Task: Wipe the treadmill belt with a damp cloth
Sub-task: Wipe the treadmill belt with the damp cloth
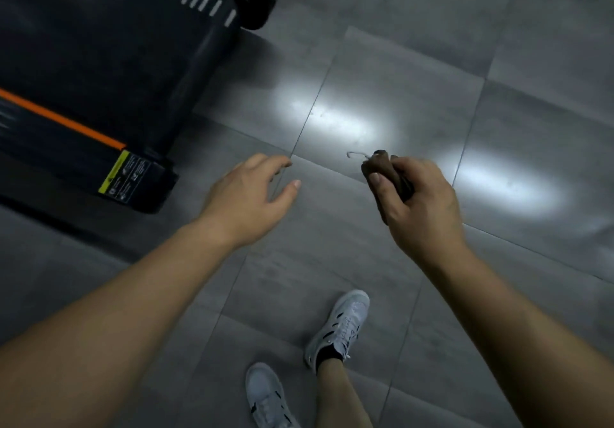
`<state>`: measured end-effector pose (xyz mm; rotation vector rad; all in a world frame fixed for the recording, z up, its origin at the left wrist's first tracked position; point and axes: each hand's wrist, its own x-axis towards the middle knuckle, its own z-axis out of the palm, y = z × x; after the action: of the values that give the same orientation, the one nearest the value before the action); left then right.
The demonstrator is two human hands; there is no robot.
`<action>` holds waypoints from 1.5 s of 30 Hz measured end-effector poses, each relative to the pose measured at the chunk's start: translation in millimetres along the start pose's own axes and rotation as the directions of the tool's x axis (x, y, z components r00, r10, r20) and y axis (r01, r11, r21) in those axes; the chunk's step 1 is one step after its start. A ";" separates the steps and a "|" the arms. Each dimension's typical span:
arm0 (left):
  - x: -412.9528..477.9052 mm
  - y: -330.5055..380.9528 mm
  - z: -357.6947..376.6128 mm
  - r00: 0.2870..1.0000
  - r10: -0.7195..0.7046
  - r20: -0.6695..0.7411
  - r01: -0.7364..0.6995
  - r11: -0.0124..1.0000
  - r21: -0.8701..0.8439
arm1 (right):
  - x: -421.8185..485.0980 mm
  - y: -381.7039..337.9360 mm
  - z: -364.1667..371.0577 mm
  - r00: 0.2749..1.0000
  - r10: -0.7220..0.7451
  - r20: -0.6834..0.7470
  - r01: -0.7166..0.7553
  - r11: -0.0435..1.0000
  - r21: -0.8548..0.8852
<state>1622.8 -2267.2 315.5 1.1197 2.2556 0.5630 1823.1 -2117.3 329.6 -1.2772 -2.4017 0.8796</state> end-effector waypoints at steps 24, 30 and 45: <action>394.2 182.5 -1.3 0.997 0.057 0.044 -0.064 0.984 0.169 | 342.1 134.0 -135.9 0.998 -0.021 -0.060 0.013 0.992 -0.122; 528.0 209.1 -19.0 0.996 0.047 0.078 -0.066 0.965 0.253 | 471.9 161.7 -144.2 0.997 -0.020 -0.068 0.014 0.995 -0.096; 917.8 341.5 -44.4 0.994 -0.106 0.036 0.098 0.978 0.183 | 879.0 246.2 -203.8 0.995 -0.094 0.028 0.095 0.994 -0.055</action>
<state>1336.0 -1330.5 281.9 1.0835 2.3457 0.2933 1585.6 -1213.1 301.2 -1.1675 -2.5008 0.8114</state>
